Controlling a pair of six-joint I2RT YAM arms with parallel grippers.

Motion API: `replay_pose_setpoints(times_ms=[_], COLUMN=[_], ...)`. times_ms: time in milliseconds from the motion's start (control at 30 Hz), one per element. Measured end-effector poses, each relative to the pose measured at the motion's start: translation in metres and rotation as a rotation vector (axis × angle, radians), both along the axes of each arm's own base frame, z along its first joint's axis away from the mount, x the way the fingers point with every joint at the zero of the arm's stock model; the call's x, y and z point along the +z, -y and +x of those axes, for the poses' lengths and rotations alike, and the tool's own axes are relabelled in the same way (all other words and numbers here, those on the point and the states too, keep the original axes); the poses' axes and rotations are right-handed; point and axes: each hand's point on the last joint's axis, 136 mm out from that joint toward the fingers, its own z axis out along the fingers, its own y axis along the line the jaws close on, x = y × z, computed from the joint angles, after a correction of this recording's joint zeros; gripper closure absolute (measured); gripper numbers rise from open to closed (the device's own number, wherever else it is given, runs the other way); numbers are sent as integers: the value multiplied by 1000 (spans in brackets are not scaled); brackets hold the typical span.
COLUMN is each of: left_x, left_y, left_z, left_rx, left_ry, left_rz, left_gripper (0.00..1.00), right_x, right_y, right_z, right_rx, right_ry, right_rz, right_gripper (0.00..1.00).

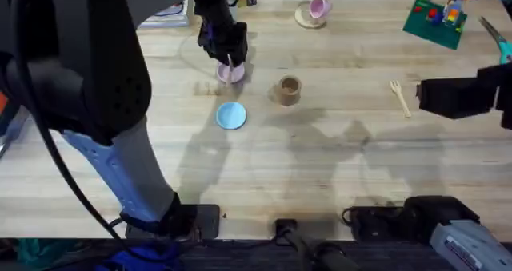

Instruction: Pick up a utensil and set it on the pink plate, then put the other utensil in the container.

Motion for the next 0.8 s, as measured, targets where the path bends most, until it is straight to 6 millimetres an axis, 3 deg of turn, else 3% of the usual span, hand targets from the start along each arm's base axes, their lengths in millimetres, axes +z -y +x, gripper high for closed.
replay_pose_setpoints(times_ms=[467, 600, 667, 800], left_x=[0, 0, 0, 6], left_y=[0, 0, 0, -1], left_z=[-2, 0, -1, -3], left_rx=[0, -3, -4, -5], left_ry=[-6, 0, -4, -17], left_rz=[2, 0, 2, 5], left_gripper=[479, 276, 63, 9], right_x=[0, 0, 0, 0], right_y=[0, 0, 0, 0], right_z=[0, 0, 0, 0], right_rx=[0, 0, 0, 0], right_ry=[0, 0, 0, 0], right_rz=[0, 0, 0, 0], right_gripper=[5, 5, 5, 5])
